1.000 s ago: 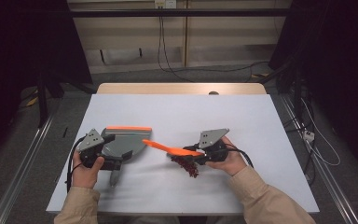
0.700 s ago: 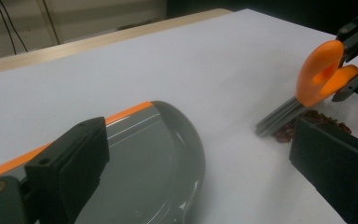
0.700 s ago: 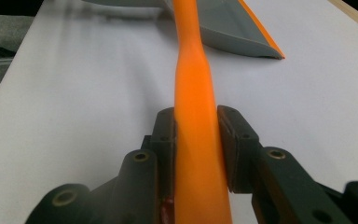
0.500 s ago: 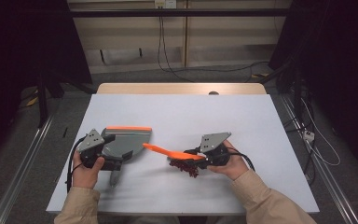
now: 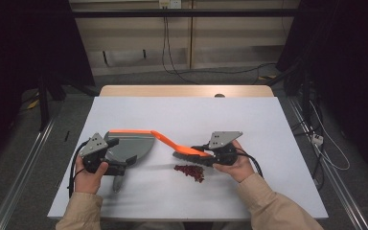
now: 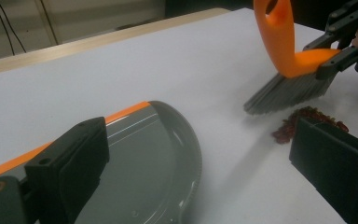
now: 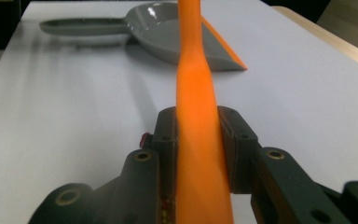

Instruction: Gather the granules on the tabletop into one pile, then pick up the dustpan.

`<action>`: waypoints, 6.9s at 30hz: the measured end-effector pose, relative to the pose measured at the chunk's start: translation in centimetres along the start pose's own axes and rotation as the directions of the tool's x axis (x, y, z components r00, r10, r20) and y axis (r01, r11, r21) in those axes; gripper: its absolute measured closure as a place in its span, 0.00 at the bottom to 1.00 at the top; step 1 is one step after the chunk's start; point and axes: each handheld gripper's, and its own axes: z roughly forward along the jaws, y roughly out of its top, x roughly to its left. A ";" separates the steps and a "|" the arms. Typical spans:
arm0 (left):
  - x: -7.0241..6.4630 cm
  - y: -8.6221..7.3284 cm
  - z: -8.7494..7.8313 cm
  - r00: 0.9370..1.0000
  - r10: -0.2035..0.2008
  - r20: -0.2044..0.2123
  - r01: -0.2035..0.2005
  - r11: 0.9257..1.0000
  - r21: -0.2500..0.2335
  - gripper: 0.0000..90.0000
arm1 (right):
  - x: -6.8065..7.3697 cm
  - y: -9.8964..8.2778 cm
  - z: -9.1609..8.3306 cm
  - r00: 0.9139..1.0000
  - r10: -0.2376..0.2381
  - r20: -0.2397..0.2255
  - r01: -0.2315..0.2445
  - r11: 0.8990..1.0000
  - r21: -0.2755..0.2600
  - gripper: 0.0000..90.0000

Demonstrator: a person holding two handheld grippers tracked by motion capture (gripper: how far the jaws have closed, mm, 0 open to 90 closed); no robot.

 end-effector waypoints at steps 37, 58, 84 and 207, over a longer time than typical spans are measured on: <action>-1.7 -3.0 -0.7 0.996 0.036 -0.085 -0.021 0.985 0.174 0.06 | 0.0 -2.3 -5.8 0.976 0.160 0.148 -0.152 0.986 -0.063 0.79; -1.4 -3.7 -0.6 0.993 0.033 -0.113 -0.009 0.979 0.204 0.07 | 0.5 -0.3 -3.3 0.982 0.161 0.100 -0.152 0.984 -0.092 0.79; -1.1 -3.5 -1.1 0.991 0.029 -0.128 -0.005 0.983 0.181 0.07 | 3.1 2.4 3.1 0.930 0.367 0.001 -0.365 0.925 -0.108 0.79; -1.4 -2.8 -4.1 0.986 0.115 0.123 -0.148 0.939 0.311 0.70 | -0.7 -2.8 -5.8 0.838 0.413 0.357 -0.392 0.910 -0.132 0.79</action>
